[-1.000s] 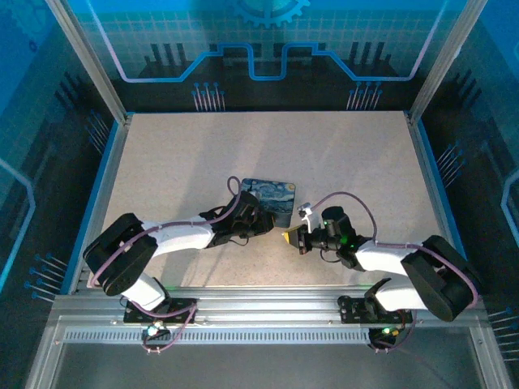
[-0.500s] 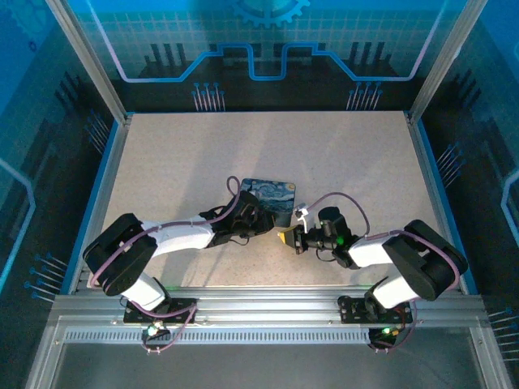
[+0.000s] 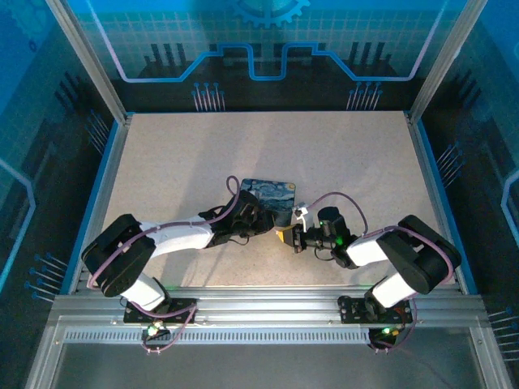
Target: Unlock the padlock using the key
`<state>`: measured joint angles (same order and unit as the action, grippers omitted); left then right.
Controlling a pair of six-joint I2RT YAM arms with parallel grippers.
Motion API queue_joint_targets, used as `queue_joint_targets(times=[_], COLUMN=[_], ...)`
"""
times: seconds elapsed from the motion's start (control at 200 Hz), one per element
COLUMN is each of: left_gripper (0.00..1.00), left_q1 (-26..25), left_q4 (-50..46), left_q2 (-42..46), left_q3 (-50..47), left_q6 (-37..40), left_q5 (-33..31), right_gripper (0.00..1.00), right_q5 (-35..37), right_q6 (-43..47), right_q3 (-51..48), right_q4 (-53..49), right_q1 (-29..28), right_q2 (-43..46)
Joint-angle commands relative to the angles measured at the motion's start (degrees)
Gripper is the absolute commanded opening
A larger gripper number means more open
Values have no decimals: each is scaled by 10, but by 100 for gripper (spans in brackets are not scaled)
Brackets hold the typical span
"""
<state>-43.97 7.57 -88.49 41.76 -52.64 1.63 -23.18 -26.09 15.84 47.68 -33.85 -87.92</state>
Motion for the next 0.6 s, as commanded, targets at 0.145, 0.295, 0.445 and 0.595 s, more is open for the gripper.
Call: queue_joint_targets(times=[0.145,0.295,0.445,0.595], left_gripper=[22,22,22,22], left_q1=[4,4,4,4], left_q4=[13,13,13,12], left_q2=[20,21,20,21], left_q3=[9,8,8,8], left_q6=[-10,-10,-11,-11], left_q5=[12,12,12,11], right_gripper=[5,5,5,5], right_q5=[-11,-16,-19,-20], right_q6=[-13,-20,-22,-25], right_q3=[11,12,14,12], right_q4=[39,58,65,71], right_q1=[2,7,11,16], right_q2=[-21,-32,-37,-39])
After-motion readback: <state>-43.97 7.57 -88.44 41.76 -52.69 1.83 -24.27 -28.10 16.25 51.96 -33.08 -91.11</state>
